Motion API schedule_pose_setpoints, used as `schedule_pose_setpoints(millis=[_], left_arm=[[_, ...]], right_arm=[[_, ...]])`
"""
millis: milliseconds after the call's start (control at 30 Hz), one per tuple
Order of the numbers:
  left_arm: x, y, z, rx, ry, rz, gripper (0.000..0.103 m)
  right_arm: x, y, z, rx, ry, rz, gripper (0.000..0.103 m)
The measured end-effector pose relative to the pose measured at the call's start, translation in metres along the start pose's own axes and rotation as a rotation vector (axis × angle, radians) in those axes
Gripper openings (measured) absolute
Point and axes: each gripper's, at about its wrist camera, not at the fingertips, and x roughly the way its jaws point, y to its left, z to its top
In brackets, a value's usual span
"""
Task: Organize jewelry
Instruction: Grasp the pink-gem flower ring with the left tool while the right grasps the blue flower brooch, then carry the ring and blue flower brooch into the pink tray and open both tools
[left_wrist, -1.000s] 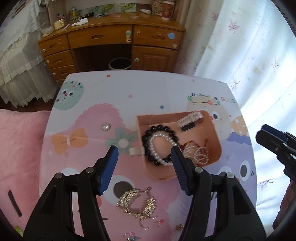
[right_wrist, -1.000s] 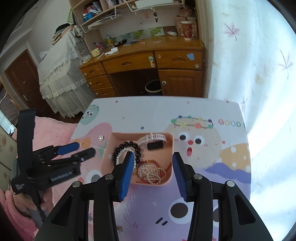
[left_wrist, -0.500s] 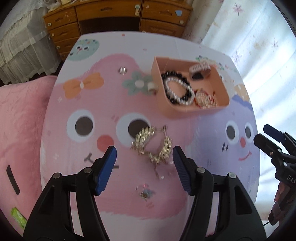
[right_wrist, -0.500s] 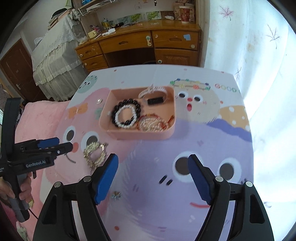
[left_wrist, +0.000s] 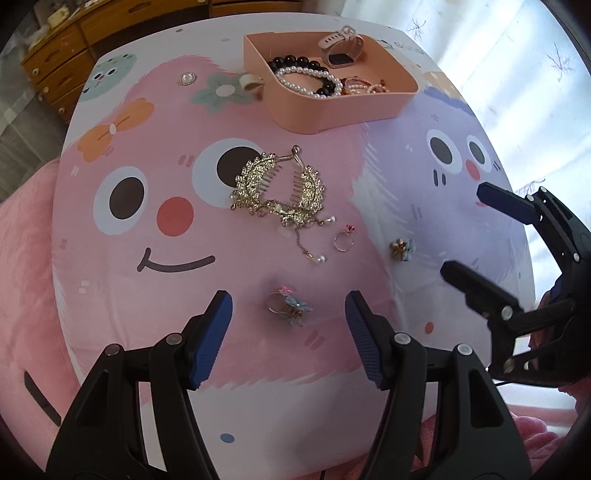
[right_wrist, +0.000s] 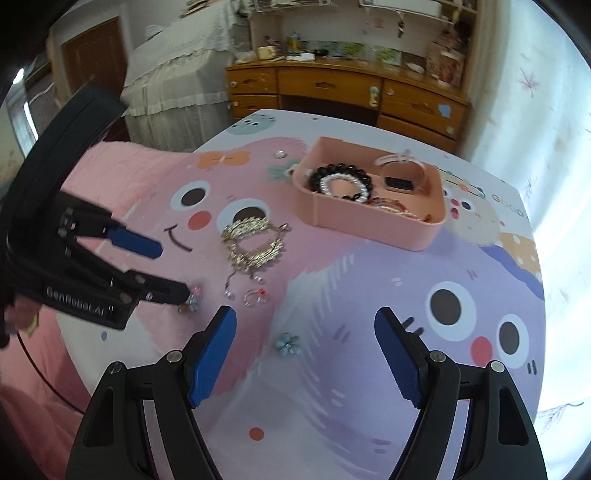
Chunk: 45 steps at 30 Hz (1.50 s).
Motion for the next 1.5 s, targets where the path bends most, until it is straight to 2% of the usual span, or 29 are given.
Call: schedule_pose_setpoints(millis=[167,333,400,533,600,733,833,967,1033,1300,1500], left_arm=[[0.012,0.001,-0.008,0.085,-0.010,-0.014,0.061],[0.023,-0.005,-0.018,0.172,-0.005,-0.038,0.058],[0.025,-0.009,-0.021,0.201,-0.009,-0.030,0.051],[0.026,-0.013,-0.021,0.229,-0.041,-0.028,0.046],[0.028,-0.014,-0.020,0.236,-0.041,-0.035,0.038],[0.031,-0.013,-0.018,0.236,-0.035,-0.044,0.030],[0.034,-0.012,-0.019,0.245,-0.029,-0.051,0.021],[0.033,-0.010,-0.020,0.257,-0.037,-0.055,0.020],[0.033,-0.009,-0.020,0.255,-0.038,-0.054,0.020],[0.025,-0.011,-0.024,0.257,-0.057,-0.050,0.020],[0.012,-0.014,-0.020,0.247,-0.080,-0.061,0.020]], right_arm=[[0.017,0.025,-0.019,0.000,0.002,-0.025,0.077],[0.035,0.035,-0.029,0.049,0.021,-0.057,0.064],[0.042,0.037,-0.032,0.067,0.030,-0.068,0.059],[0.053,0.041,-0.035,0.098,0.015,-0.114,0.055],[0.059,0.042,-0.036,0.112,0.021,-0.138,0.051],[0.066,0.043,-0.036,0.129,0.031,-0.155,0.042],[0.065,0.041,-0.035,0.141,0.021,-0.169,0.041],[0.067,0.038,-0.035,0.142,0.028,-0.183,0.041],[0.068,0.038,-0.034,0.138,0.028,-0.185,0.032],[0.067,0.036,-0.032,0.143,0.032,-0.174,0.021],[0.061,0.031,-0.028,0.157,0.027,-0.144,0.020]])
